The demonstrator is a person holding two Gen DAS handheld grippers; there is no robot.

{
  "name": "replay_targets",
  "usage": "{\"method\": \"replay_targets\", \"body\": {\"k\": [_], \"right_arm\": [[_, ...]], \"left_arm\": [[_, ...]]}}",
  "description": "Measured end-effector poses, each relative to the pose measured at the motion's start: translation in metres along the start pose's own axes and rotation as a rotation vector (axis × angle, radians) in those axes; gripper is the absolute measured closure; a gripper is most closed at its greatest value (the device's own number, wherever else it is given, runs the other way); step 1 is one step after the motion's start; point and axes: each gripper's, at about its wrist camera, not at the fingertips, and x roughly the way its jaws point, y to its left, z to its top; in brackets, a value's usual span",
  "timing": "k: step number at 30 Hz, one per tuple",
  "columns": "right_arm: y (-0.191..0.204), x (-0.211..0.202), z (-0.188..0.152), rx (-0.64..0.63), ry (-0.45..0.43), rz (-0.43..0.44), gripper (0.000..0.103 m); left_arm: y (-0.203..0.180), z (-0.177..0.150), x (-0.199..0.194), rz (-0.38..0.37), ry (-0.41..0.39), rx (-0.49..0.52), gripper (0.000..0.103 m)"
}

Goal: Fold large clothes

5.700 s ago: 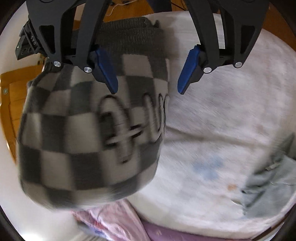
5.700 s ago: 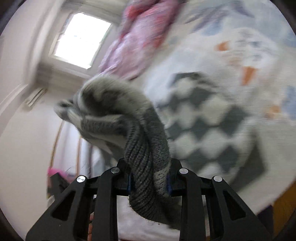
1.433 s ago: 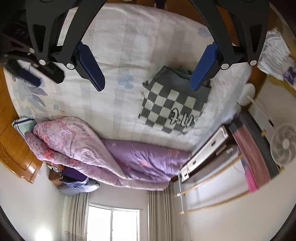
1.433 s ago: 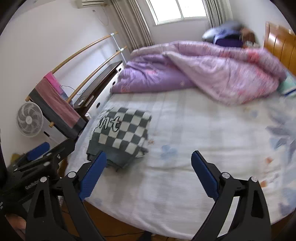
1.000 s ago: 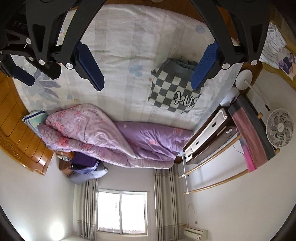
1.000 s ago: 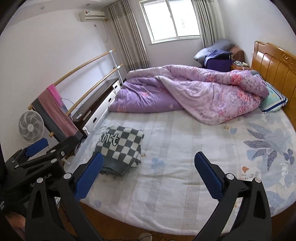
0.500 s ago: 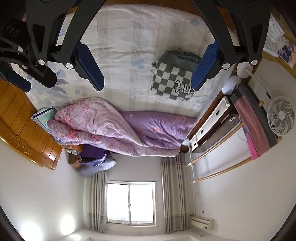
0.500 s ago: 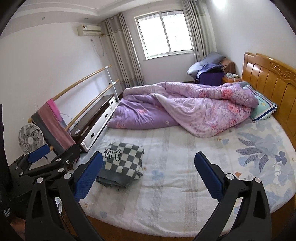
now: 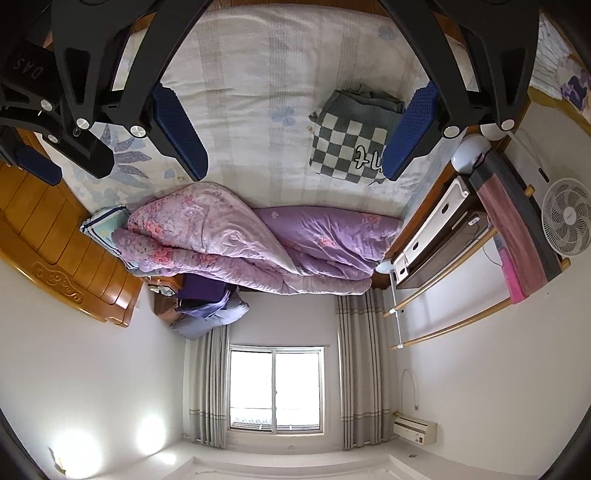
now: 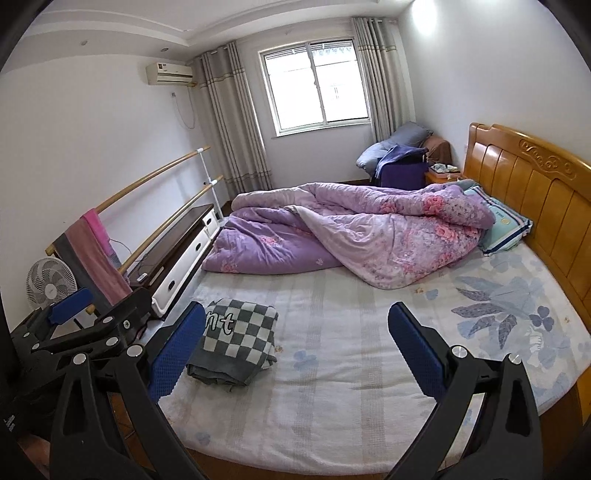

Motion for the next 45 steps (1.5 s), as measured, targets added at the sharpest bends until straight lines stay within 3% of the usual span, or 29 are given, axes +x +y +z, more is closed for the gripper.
{"method": "replay_targets", "body": {"k": [45], "right_arm": [[0.022, -0.027, -0.009, -0.028, -0.038, -0.066, 0.007]], "left_arm": [[-0.003, -0.003, -0.019, 0.009, -0.029, -0.016, 0.006]]}}
